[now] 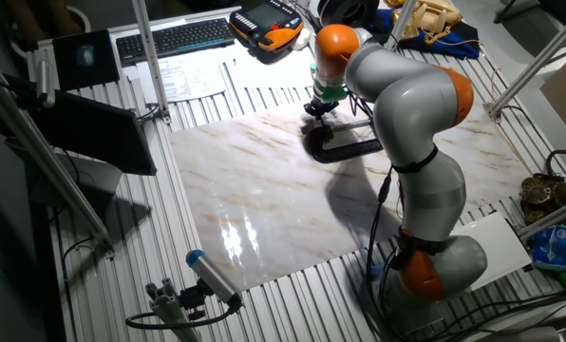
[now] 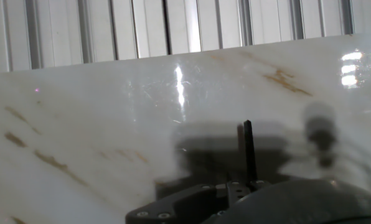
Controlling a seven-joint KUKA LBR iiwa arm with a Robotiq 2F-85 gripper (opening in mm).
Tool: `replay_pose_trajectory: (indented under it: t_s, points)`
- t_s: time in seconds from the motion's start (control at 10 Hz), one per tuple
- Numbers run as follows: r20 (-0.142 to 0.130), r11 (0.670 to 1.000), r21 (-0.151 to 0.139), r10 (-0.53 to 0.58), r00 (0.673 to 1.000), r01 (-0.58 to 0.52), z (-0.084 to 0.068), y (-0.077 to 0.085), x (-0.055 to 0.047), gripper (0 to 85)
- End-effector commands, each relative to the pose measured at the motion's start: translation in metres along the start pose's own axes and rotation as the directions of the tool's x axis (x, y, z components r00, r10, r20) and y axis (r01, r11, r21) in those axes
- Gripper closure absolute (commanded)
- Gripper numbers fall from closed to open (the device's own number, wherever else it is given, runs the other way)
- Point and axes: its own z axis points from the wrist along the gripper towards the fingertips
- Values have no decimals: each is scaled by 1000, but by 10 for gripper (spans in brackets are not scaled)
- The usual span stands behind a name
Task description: Turn the hands of a clock
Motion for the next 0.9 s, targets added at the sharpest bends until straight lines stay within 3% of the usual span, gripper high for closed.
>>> replay_pose_trajectory:
  t_s: [0.0, 0.8]
  points:
    - [0, 1000, 2, -2, 1000, 2, 0, 0, 0, 850]
    - [0, 1000, -1, 1, 1000, -1, 4, 4, 0, 850]
